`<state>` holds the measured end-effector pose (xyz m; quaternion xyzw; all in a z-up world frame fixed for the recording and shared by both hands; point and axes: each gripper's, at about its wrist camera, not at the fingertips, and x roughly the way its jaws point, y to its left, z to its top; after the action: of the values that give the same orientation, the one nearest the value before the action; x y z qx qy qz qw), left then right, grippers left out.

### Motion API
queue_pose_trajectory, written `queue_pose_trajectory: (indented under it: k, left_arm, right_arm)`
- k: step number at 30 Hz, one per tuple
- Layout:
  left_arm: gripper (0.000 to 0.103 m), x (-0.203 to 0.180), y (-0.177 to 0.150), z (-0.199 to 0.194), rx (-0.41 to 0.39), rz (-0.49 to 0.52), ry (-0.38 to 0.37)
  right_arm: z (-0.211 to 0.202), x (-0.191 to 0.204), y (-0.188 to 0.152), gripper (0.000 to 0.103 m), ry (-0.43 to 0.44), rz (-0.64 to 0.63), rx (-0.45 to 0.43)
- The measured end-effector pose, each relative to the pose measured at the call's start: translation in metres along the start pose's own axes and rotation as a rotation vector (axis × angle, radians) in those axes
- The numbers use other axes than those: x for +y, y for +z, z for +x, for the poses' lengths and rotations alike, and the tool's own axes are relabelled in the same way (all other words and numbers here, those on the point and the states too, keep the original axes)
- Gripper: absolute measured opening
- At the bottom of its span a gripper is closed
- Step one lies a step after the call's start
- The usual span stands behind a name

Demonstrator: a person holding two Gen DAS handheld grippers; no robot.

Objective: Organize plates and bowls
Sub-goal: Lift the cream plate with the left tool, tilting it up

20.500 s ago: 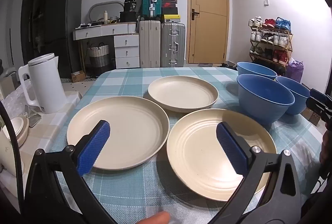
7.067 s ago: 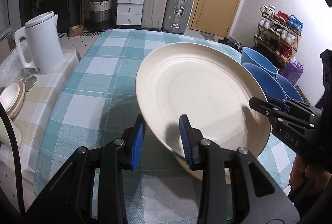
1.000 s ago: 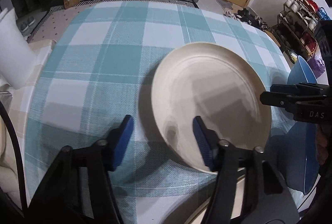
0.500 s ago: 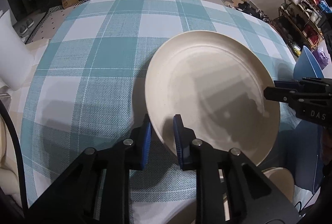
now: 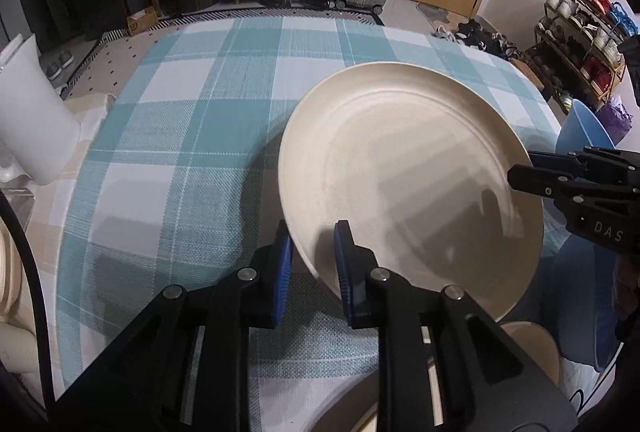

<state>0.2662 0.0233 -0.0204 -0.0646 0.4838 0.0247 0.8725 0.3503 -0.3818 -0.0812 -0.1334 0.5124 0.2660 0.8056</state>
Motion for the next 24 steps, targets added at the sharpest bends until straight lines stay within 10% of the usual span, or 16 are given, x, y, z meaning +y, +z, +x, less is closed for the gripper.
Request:
queue_pose_trajectory:
  k: [24]
  left_arm:
    - [0.018, -0.017, -0.031, -0.109, -0.143, 0.039, 0.027]
  right_arm:
    - [-0.083, 0.028, -0.031, 0.030, 0.003, -0.016, -0.156]
